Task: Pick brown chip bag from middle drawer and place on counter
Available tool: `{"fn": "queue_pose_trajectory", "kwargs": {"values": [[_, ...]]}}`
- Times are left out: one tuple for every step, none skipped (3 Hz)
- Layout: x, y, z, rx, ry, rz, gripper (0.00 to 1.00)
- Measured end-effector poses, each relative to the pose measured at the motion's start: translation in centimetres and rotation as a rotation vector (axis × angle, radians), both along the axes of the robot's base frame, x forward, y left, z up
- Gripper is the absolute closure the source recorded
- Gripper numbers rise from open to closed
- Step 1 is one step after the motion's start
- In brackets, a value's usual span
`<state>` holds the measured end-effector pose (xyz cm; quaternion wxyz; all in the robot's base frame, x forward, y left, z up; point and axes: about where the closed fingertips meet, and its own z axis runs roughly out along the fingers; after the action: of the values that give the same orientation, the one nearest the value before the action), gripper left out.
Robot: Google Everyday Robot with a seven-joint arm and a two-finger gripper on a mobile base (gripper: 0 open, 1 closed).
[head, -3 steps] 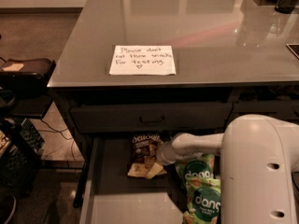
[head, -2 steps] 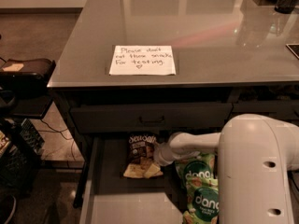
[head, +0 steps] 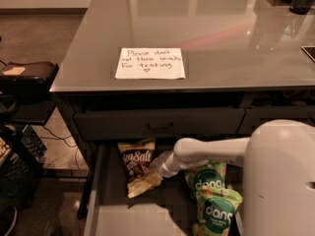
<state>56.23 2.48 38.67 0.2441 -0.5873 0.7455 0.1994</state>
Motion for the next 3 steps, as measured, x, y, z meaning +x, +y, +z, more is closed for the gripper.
{"fn": "queue_pose_trajectory", "kwargs": {"values": [[-1.8,0.1,1.7,0.006,-0.004,0.027,0.96],[-3.8,-0.1,4.2,0.027,-0.007,0.067,1.00],[-5.5,-0.8,7.5,0.051,-0.018,0.103,1.00]]}}
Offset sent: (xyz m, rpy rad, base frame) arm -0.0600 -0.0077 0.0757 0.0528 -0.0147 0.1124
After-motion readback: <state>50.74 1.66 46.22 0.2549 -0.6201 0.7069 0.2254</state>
